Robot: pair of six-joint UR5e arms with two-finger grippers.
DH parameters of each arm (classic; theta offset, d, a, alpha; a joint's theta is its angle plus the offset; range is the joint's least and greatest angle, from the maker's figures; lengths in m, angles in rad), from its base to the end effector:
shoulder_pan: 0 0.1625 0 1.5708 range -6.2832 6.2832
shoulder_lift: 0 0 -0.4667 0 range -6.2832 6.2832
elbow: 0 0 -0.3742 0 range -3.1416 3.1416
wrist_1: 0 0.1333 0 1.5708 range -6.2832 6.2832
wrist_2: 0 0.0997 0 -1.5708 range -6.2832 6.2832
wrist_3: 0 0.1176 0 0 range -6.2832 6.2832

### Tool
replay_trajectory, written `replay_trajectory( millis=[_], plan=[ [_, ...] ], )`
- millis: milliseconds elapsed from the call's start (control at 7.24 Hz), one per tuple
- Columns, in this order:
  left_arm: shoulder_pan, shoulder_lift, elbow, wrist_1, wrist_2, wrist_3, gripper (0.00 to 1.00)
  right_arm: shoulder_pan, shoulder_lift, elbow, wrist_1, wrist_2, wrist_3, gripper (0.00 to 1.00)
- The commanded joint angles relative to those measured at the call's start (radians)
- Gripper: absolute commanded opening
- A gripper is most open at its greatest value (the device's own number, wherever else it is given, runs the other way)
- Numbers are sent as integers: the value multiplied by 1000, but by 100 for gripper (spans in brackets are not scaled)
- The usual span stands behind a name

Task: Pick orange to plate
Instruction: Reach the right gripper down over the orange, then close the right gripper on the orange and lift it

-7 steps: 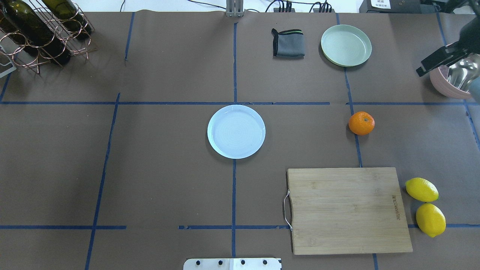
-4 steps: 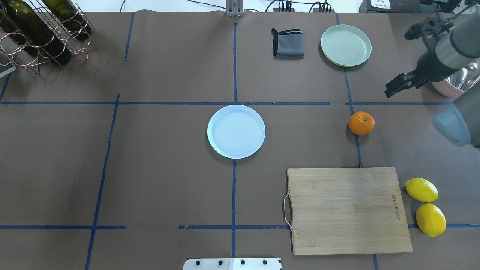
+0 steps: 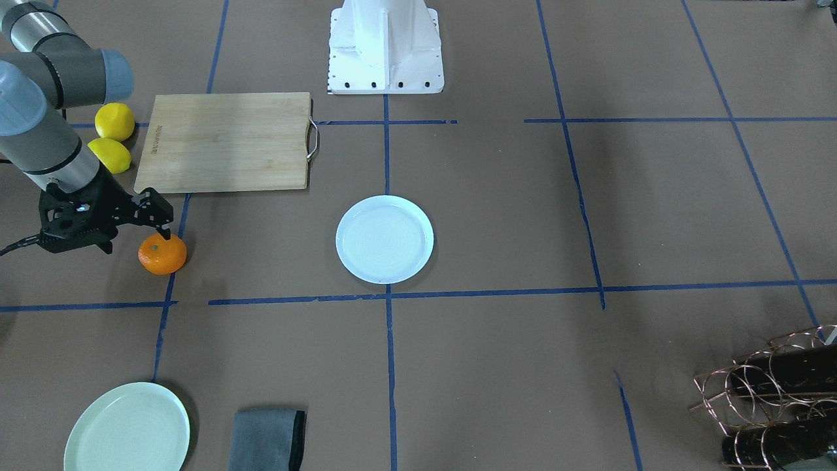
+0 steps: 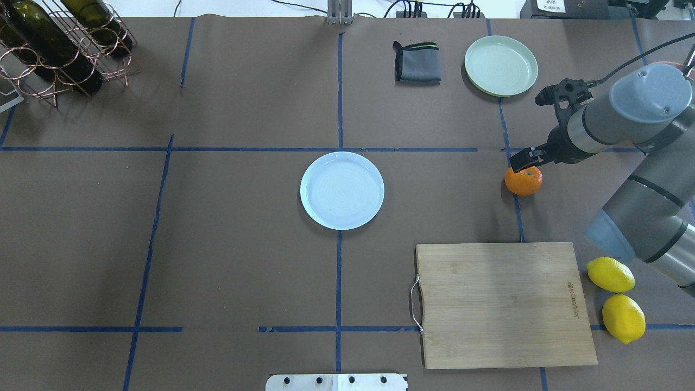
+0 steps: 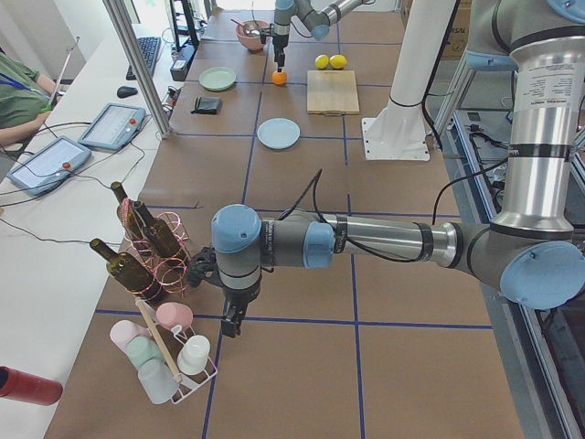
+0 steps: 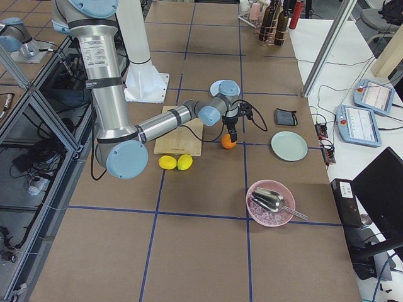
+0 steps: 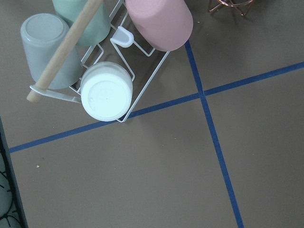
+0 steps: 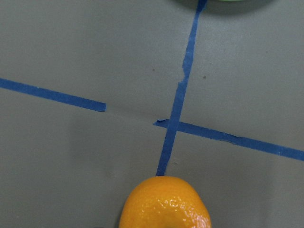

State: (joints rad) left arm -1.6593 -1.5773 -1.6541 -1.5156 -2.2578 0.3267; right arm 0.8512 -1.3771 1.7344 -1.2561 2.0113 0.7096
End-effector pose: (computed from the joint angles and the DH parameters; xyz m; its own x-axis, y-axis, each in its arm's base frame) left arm -0.1008 -0.4715 0.6830 0.7596 0.2755 -0.5892 -0.1641 0.9577 0.2362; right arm -0.3228 -0.4945 0.5108 0.7194 -0.2203 0.6587 0.0621 0.9650 0.2549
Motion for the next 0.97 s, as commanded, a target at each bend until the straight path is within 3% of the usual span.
replay_trajectory(
  millis=[0, 829],
  plan=[
    [1, 0, 0, -2, 0, 0, 100, -20, 1, -27, 1, -20, 1, 100],
    [0, 0, 0, -3, 0, 0, 100, -57, 15, -56, 1, -48, 2, 100]
  ],
)
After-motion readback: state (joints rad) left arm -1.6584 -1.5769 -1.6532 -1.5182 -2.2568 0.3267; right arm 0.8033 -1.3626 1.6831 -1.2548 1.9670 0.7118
